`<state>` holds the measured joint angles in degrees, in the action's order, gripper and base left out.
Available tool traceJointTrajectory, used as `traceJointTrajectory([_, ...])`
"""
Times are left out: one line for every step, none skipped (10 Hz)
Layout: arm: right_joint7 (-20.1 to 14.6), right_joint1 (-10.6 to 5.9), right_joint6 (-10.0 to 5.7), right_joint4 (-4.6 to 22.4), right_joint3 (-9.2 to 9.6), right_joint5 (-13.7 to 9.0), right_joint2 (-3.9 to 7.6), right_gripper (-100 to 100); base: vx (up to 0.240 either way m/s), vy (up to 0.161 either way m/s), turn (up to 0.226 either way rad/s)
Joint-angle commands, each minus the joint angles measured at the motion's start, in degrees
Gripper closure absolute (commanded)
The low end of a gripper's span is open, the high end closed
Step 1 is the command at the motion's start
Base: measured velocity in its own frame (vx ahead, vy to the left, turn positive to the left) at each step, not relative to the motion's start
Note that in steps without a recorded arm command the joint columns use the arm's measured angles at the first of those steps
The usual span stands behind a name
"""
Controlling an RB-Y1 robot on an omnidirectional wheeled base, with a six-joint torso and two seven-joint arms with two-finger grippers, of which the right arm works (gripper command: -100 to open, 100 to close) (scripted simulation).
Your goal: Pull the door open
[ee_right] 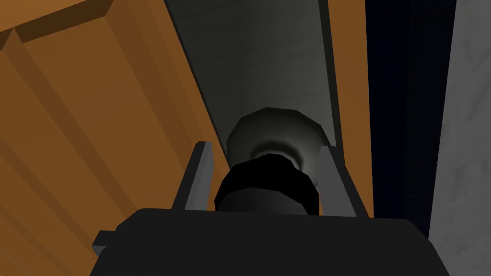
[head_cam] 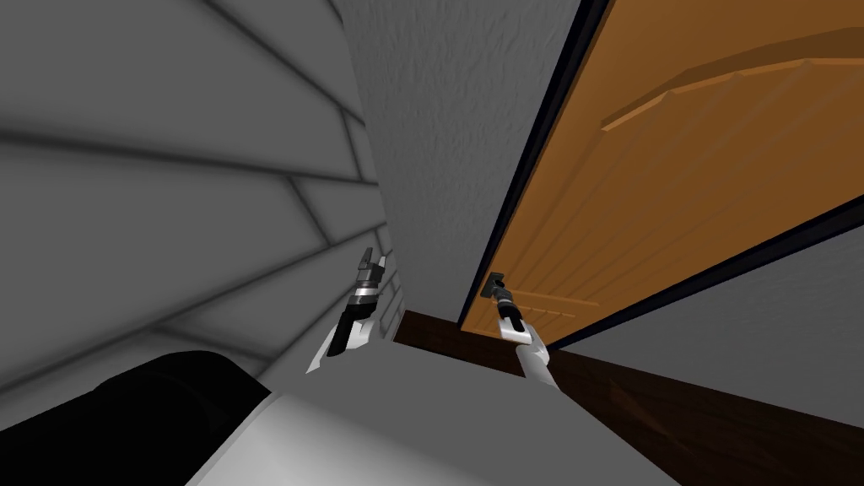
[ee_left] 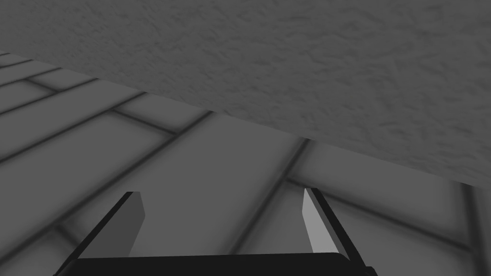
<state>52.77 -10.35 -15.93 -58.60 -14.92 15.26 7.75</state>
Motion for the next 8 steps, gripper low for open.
traceJointTrajectory([0.17, -0.78, 1.42, 1.65, -1.79, -2.86, 0.74, 100, -0.038, -0.012, 0.039])
traceJointTrajectory([0.17, -0.78, 1.42, 1.65, -1.79, -4.46, 0.74, 100, -0.039, -0.008, 0.038])
traceJointTrajectory([0.26, -1.45, 3.11, 2.51, -2.53, -6.09, 0.67, 100, -0.062, -0.016, 0.031])
traceJointTrajectory([0.26, -1.45, 3.11, 2.51, -2.53, -7.69, 0.67, 100, -0.048, -0.019, 0.026])
traceJointTrajectory([0.26, -1.45, 3.11, 2.51, -2.53, -8.72, 0.67, 100, -0.021, -0.013, 0.007])
traceJointTrajectory([0.35, -2.13, 4.85, 3.38, -3.3, -10.63, 0.59, 100, -0.036, -0.014, 0.04])
traceJointTrajectory([0.35, -2.13, 4.85, 3.38, -3.3, -12.1, 0.59, 100, -0.042, -0.017, 0.035])
traceJointTrajectory([0.35, -2.13, 4.85, 3.38, -3.3, -12.98, 0.59, 100, -0.016, -0.006, 0.007])
